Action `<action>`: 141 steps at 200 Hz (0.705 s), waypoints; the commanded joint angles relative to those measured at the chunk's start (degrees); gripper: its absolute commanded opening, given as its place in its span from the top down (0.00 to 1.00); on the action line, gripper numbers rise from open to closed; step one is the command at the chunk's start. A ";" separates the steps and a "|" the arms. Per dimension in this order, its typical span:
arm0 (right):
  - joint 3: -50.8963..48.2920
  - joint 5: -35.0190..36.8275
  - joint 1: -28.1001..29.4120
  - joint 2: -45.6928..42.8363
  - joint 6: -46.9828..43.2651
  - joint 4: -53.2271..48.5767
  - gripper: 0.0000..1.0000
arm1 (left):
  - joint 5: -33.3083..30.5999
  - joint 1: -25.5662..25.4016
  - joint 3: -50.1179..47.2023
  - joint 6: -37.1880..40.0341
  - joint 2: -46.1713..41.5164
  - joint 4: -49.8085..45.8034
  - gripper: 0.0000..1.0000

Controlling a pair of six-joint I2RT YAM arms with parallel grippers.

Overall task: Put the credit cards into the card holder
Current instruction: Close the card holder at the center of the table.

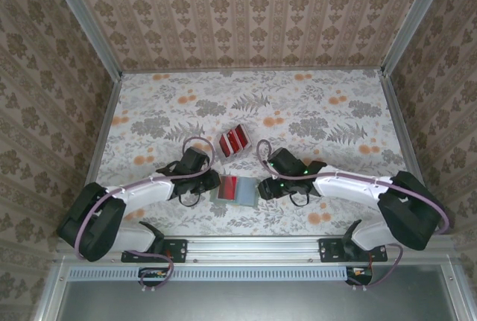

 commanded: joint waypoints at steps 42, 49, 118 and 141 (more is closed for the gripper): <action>5.80 -0.51 1.69 9.26 -4.30 2.69 0.54 | -0.88 0.20 -0.69 0.95 1.32 -4.64 0.77; 5.97 -0.13 1.66 9.59 -4.40 2.77 0.55 | -0.95 0.23 -0.71 0.95 1.17 -4.75 0.77; 6.53 1.45 1.70 8.39 -5.49 2.18 0.86 | -1.04 0.22 -0.27 1.15 1.33 -5.18 0.77; 6.19 2.54 1.68 4.44 -5.99 -0.87 0.89 | -1.12 0.21 -0.35 1.00 1.38 -4.95 0.77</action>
